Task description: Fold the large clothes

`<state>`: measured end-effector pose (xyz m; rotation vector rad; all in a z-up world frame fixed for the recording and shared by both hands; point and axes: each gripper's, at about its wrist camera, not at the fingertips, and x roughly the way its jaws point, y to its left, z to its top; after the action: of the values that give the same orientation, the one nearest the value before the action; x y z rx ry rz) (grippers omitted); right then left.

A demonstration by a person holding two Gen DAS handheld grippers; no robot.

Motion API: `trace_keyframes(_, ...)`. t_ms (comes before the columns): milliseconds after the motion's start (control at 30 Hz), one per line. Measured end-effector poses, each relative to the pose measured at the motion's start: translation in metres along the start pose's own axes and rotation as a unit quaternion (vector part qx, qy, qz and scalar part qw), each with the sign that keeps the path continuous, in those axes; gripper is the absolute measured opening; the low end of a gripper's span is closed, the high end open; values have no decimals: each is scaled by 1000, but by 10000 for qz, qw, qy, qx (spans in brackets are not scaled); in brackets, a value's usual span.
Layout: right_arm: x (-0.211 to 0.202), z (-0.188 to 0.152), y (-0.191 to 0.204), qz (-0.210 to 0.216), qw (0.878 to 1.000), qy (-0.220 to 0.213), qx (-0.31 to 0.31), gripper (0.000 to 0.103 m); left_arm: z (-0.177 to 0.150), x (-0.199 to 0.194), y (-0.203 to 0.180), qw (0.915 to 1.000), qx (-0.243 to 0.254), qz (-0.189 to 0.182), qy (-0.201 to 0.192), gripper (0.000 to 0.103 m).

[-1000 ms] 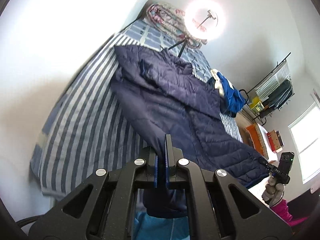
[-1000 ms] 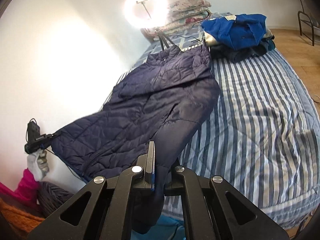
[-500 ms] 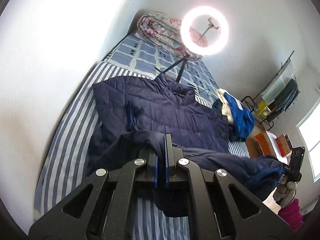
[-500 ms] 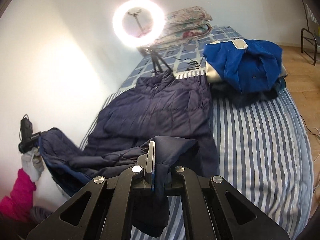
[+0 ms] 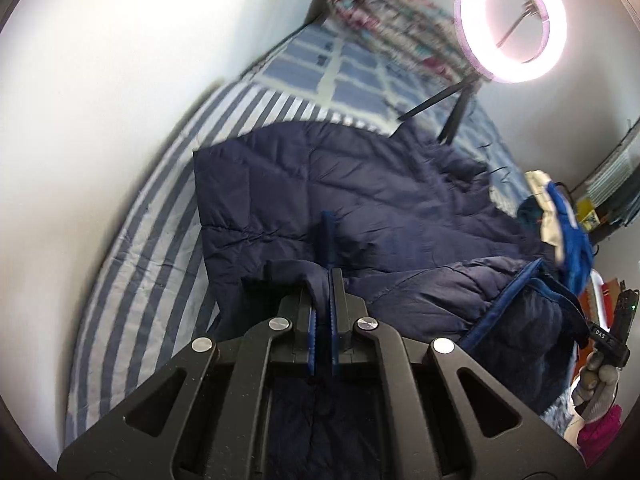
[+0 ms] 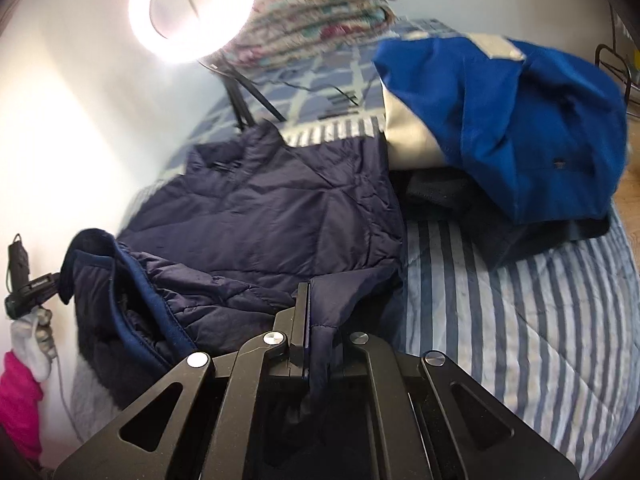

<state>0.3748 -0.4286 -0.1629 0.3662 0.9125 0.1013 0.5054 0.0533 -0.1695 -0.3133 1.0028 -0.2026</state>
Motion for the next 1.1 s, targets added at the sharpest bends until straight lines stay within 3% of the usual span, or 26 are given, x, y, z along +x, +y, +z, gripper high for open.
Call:
trace_keyframes(100, 26, 2, -9, -109, 9998, 136, 60, 3, -1, 19, 4, 10000, -12, 69, 58, 2)
trace_keyframes(233, 39, 5, -18, 56, 9996, 190, 225, 3, 1, 32, 4, 9998, 96, 108, 100, 3)
trace_keyframes(333, 37, 8, -20, 155, 9995, 163, 243, 4, 7, 28, 3, 9998, 120, 65, 113, 10)
trace_keyframes(433, 30, 13, -22, 363, 9988, 195, 247, 10, 16, 17, 7, 9998, 63, -131, 118, 24)
trace_keyframes(533, 19, 18, -29, 570, 9976, 205, 330, 26, 25, -3, 12, 9993, 41, -354, -68, 41)
trace_keyframes(600, 3, 19, -36, 638, 9974, 27, 337, 54, 29, -20, 17, 9989, 22, -222, -423, 73)
trace_keyframes(667, -12, 18, -43, 575, 9974, -305, 319, 66, 31, -34, 23, 9972, 11, -167, -731, 75)
trace_keyframes(767, -28, 16, -59, 552, 9959, -603, 376, 66, 33, -35, 28, 9971, 252, -16, -714, 75)
trace_keyframes(867, -19, 15, -65, 348, 9980, -450, 265, 66, 29, -5, 24, 9980, 624, 99, -86, 75)
trace_keyframes(933, -7, 15, -62, 288, 9990, -302, 150, 66, 27, 13, 22, 9969, 737, 287, 57, 75)
trace_keyframes(1100, 19, 15, -56, 218, 9997, -98, 17, 66, 32, 40, 19, 9971, 659, 357, 142, 75)
